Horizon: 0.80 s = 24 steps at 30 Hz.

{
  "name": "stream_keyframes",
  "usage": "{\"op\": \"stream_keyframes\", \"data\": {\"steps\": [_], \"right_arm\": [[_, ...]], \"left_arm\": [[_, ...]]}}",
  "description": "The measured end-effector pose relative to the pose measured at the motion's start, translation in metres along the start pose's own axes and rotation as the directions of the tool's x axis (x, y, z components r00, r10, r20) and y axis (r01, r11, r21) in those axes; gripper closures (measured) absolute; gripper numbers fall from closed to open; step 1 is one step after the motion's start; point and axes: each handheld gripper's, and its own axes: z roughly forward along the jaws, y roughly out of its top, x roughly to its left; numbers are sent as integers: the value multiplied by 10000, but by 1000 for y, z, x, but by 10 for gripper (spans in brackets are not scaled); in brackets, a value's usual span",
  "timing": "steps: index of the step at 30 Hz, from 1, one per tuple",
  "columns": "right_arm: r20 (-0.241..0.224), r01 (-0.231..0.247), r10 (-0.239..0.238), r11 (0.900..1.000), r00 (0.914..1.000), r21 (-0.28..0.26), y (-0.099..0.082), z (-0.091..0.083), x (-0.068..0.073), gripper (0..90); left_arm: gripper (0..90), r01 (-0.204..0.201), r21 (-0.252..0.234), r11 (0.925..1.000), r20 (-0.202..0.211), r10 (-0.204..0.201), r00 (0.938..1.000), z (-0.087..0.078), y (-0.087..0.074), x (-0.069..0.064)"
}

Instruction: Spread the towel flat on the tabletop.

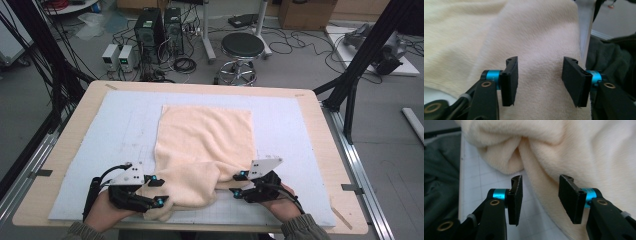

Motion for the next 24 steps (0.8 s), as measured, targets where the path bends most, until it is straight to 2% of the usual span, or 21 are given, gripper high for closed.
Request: {"op": "stream_keyframes", "data": {"steps": [3, 5, 7, 9, 11, 13, 15, 17, 19, 22, 24], "right_arm": [[-32, 144, -143, 9993, 9999, 350, 2, 14, 0, 539], [-47, 268, -266, 9981, 9996, 547, 4, 22, 0, 571], [110, 287, -297, 9962, 9995, 824, 6, 30, 0, 630], [173, 397, -412, 9958, 9990, 824, 7, 33, -1, 706], [211, 457, -475, 9958, 9986, 788, 7, 33, -3, 786], [-20, 301, -301, 9968, 9995, 735, 6, 30, -6, 832], [-279, 267, -248, 9970, 9993, 733, 5, 27, -7, 847], [-316, 389, -364, 9959, 9988, 819, 3, 22, -8, 854], [-347, 409, -381, 9955, 9987, 849, 1, 12, -9, 856], [-104, 349, -342, 9962, 9994, 792, -5, -6, -15, 857], [89, 139, -145, 9978, 9999, 644, -10, -22, -19, 858]], "left_arm": [[422, -146, 352, 9993, 85, 143, 9999, 9, -4, -1], [451, -258, 537, 9982, 169, 249, 9995, 14, -4, 0], [532, -349, 736, 9967, 195, 335, 9992, 17, -2, 0], [653, -422, 708, 9966, 122, 414, 9991, 20, -2, 0], [753, -248, 626, 9977, 50, 246, 9997, 21, 0, 1], [808, -92, 437, 9990, -203, 101, 9997, 19, 2, 3], [826, 54, 156, 9999, -454, -47, 9990, 15, 3, 4], [834, 196, -191, 9996, -793, -210, 9966, 6, 4, 6], [837, 467, -693, 9965, -1056, -539, 9929, -7, 7, 10], [840, 639, -1101, 9919, -1598, -812, 9838, -24, 12, 19], [842, 858, -1440, 9859, -1702, -1101, 9792, -33, 15, 23]]}}
